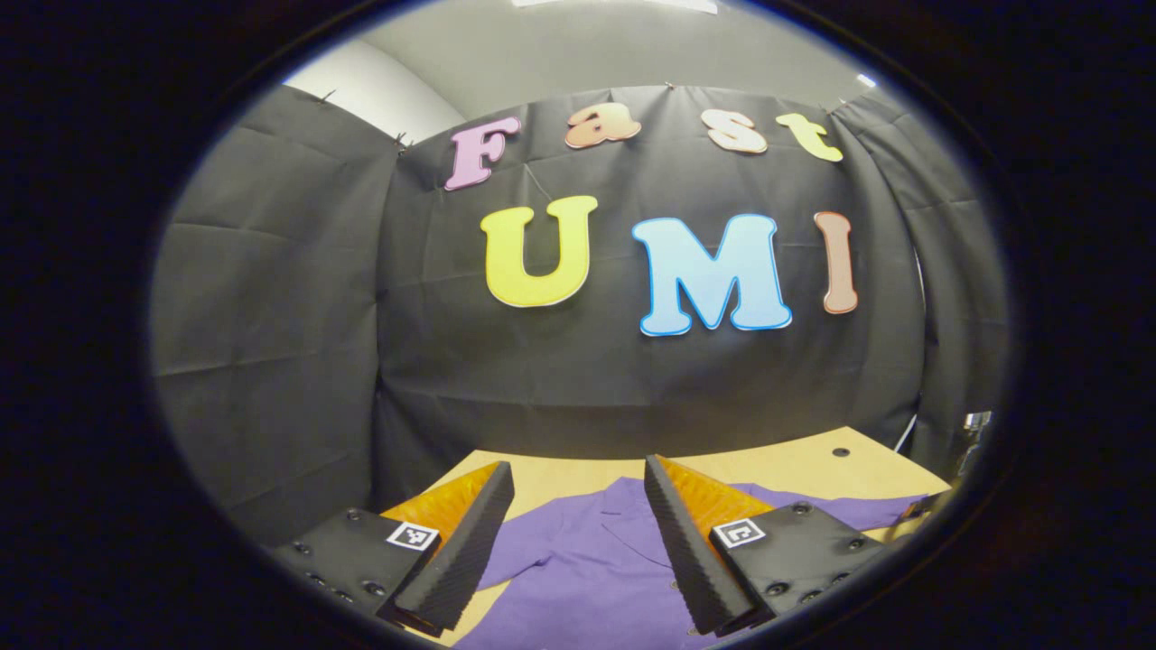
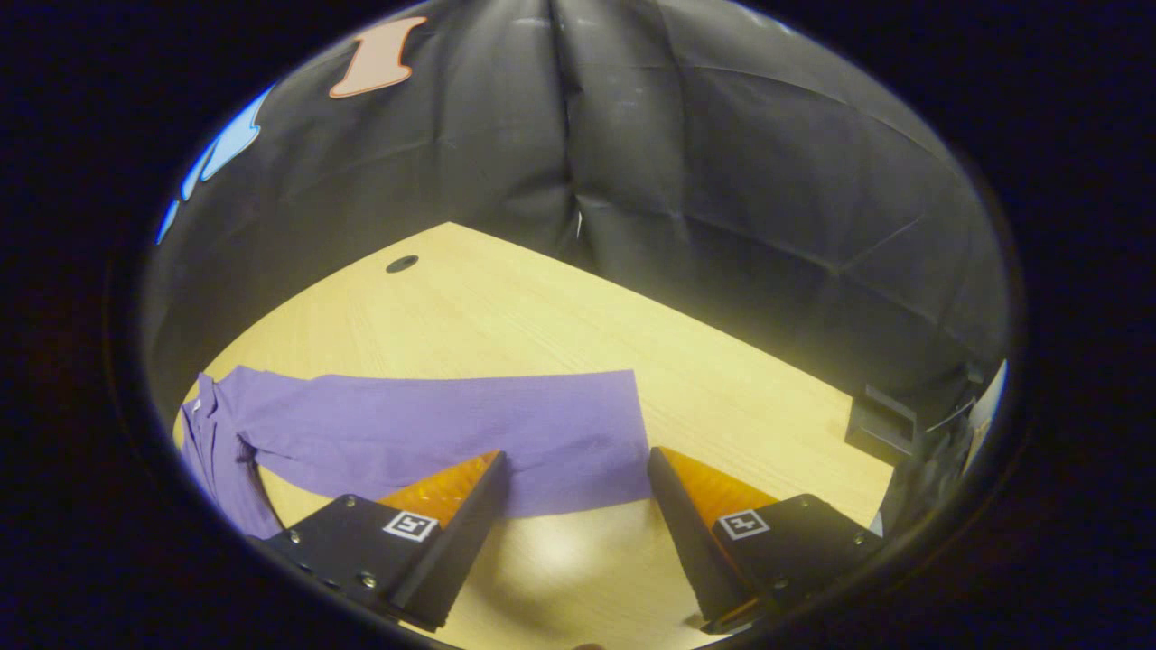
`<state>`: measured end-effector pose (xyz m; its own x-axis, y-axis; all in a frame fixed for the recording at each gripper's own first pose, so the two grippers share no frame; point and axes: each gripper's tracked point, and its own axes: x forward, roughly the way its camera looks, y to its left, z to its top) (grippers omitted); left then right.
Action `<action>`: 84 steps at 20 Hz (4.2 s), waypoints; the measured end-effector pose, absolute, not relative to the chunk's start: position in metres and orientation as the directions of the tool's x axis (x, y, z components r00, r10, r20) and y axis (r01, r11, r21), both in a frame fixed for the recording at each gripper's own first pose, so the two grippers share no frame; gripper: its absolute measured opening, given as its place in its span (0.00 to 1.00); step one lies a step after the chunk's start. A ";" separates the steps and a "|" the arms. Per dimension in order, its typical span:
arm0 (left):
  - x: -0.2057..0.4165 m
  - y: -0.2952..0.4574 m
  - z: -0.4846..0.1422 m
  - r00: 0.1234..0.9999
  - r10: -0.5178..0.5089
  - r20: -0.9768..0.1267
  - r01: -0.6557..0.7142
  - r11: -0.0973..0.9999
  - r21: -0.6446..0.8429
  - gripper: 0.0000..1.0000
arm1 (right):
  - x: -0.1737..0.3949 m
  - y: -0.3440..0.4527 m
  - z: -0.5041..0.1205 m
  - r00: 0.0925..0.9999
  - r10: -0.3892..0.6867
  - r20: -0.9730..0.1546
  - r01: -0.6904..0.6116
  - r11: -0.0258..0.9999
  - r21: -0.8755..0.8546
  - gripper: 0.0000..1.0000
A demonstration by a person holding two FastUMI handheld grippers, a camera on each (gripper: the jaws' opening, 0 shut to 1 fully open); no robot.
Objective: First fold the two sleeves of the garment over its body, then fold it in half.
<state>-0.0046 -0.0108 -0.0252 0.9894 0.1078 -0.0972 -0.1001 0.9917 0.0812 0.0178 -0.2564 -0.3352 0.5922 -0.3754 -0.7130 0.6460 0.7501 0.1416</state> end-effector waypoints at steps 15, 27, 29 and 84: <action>-0.013 -0.003 -0.027 0.990 0.098 -0.098 -0.093 0.994 0.051 0.93 | 0.037 -0.241 -0.328 0.692 -0.229 -0.684 0.617 0.680 0.397 0.05; -0.013 0.022 -0.028 0.995 0.051 -0.088 -0.050 0.999 0.013 0.94 | 0.053 -0.178 -0.180 0.854 -0.239 -0.462 0.448 0.788 0.422 0.05; -0.012 0.031 -0.028 0.996 0.046 -0.083 -0.046 0.999 0.007 0.94 | 0.065 -0.154 -0.147 0.887 -0.211 -0.411 0.389 0.822 0.415 0.04; -0.155 0.239 -0.059 0.830 0.544 -0.121 -0.545 0.838 0.021 0.95 | 0.157 0.335 -0.206 0.680 0.482 -0.552 -0.618 0.783 -0.077 0.77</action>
